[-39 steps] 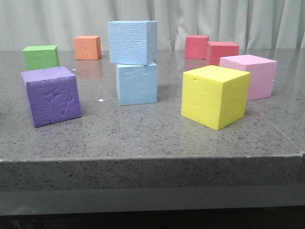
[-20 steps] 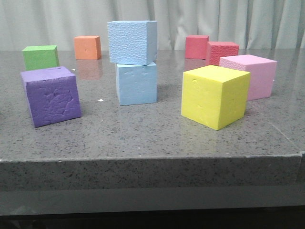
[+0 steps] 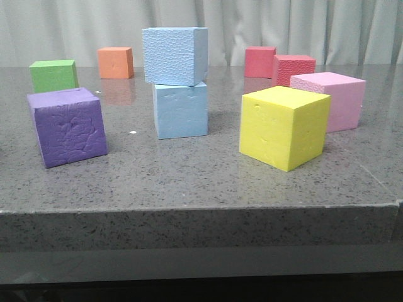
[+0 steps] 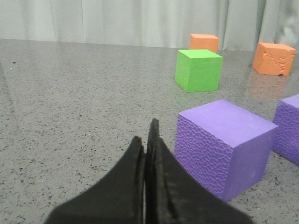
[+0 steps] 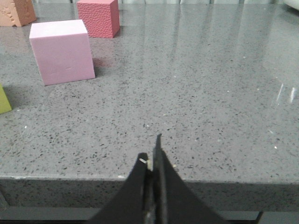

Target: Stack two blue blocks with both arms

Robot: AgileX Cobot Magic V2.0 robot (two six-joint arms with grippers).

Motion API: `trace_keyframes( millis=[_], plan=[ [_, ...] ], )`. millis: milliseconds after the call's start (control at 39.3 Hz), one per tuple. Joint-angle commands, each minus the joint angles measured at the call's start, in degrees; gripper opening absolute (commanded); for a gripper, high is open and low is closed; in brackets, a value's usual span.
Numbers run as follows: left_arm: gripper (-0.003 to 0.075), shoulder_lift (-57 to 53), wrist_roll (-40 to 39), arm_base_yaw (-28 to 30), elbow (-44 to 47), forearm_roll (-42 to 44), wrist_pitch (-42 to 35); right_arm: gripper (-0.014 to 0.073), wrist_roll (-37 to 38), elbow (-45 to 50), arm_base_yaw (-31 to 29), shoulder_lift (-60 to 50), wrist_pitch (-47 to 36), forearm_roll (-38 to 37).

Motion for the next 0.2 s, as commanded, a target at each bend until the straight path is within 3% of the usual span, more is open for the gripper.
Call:
trace_keyframes(
  millis=[0, 178],
  plan=[
    [-0.0020, -1.0, -0.2, 0.2, 0.2, -0.2, -4.6, -0.0068, -0.6, -0.3, -0.2, -1.1, -4.0, 0.4],
    [-0.0020, -1.0, -0.2, 0.2, 0.2, -0.2, -4.6, -0.0068, -0.6, -0.3, -0.2, -1.1, -4.0, 0.4]
  ],
)
